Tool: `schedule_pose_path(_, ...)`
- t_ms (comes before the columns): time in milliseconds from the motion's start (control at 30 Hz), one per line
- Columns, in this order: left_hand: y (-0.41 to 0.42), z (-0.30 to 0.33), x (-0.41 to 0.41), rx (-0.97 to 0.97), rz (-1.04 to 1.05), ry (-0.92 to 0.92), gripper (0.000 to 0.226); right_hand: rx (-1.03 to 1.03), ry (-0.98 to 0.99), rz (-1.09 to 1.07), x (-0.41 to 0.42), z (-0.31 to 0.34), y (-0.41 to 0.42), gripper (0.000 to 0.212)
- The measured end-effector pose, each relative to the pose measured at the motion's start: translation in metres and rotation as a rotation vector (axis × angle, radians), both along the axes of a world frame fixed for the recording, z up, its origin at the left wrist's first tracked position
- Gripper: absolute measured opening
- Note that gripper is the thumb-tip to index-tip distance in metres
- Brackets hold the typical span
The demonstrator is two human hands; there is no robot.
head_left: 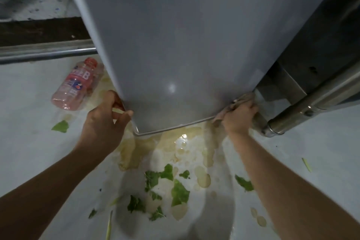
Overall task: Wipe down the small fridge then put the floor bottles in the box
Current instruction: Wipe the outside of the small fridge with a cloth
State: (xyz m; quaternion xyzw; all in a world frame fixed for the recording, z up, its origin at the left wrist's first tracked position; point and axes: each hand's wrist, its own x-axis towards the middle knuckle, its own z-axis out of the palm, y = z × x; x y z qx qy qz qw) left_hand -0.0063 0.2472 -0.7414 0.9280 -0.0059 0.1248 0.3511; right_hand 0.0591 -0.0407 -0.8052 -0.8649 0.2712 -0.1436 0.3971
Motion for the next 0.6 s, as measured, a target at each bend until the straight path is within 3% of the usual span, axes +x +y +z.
schedule_pose_path(100,0.002,-0.001,0.001,-0.008,0.003,0.018,0.021,-0.019,0.080,-0.071,0.006,0.007,0.002,0.054)
schedule_pose_path(267,0.004,0.001,0.001,-0.029,-0.015,0.041,0.024,0.210,-0.088,0.089,-0.040,0.005,0.105,0.076)
schedule_pose_path(400,0.003,0.001,0.001,-0.022,-0.010,0.049,0.021,0.069,-0.019,0.166,-0.058,-0.004,0.150,0.093)
schedule_pose_path(533,0.005,0.002,0.003,-0.016,-0.016,0.070,0.019,0.159,-0.090,0.243,-0.060,-0.001,0.133,0.085)
schedule_pose_path(600,0.007,0.000,0.003,-0.036,-0.025,0.067,0.018,0.180,-0.126,0.143,-0.049,0.001,0.110,0.071)
